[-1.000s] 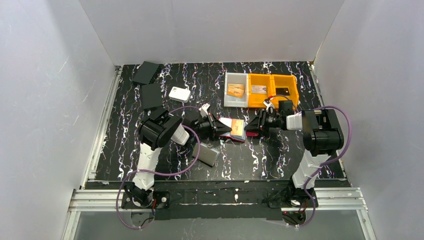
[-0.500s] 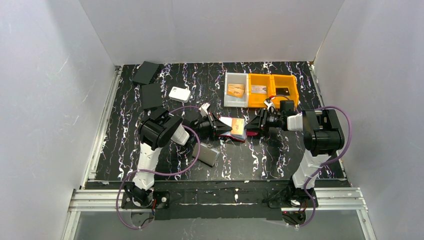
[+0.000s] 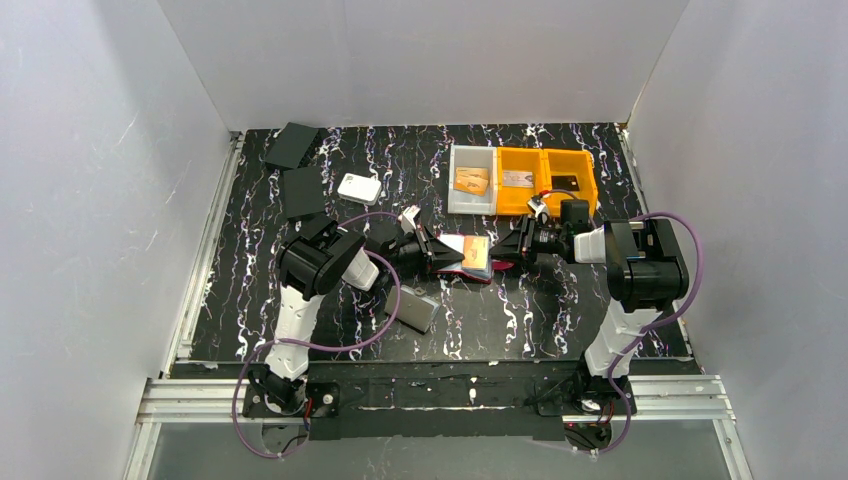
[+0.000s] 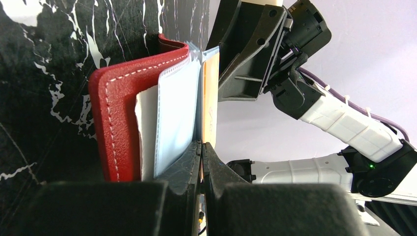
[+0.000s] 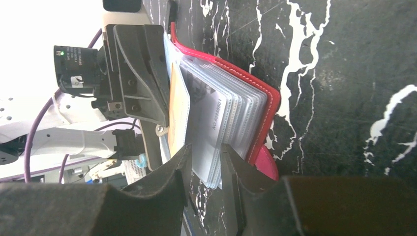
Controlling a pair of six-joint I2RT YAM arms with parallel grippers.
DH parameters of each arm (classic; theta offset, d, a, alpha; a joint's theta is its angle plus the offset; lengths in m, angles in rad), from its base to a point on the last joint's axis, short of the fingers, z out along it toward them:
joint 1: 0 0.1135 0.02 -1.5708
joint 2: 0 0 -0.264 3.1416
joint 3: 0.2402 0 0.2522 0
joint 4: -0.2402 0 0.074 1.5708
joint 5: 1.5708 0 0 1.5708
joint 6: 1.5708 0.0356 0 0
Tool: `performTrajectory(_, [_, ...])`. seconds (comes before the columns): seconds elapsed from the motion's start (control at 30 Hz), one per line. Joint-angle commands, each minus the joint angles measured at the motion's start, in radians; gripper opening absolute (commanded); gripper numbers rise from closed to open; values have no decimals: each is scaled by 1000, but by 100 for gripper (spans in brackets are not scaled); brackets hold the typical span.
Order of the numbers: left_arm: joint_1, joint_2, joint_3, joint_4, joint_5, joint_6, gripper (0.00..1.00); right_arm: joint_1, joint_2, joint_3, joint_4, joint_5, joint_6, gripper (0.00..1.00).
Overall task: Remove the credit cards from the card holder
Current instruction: Remove the credit card from the card holder.
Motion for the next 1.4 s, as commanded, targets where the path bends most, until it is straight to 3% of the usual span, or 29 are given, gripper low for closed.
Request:
performTrajectory(0.0, [-6,4,16,61,21,-5,0,-1,9,-17,90,-51,61,36])
performTrajectory(0.17, [-6,8,15,63,21,-8,0,1,13,-19,89,-41,63,34])
performTrajectory(0.27, [-6,10,15,66,22,-10,0,1,9,2,-19,6,-17,37])
performTrajectory(0.57, [-9,14,23,67,23,-14,0,18,22,-4,4,-5,6,43])
performTrajectory(1.03, [-14,22,34,70,29,-24,0,28,27,-37,214,-90,167,30])
performTrajectory(1.37, [-15,28,47,72,35,-31,0,72,53,-15,138,-80,110,28])
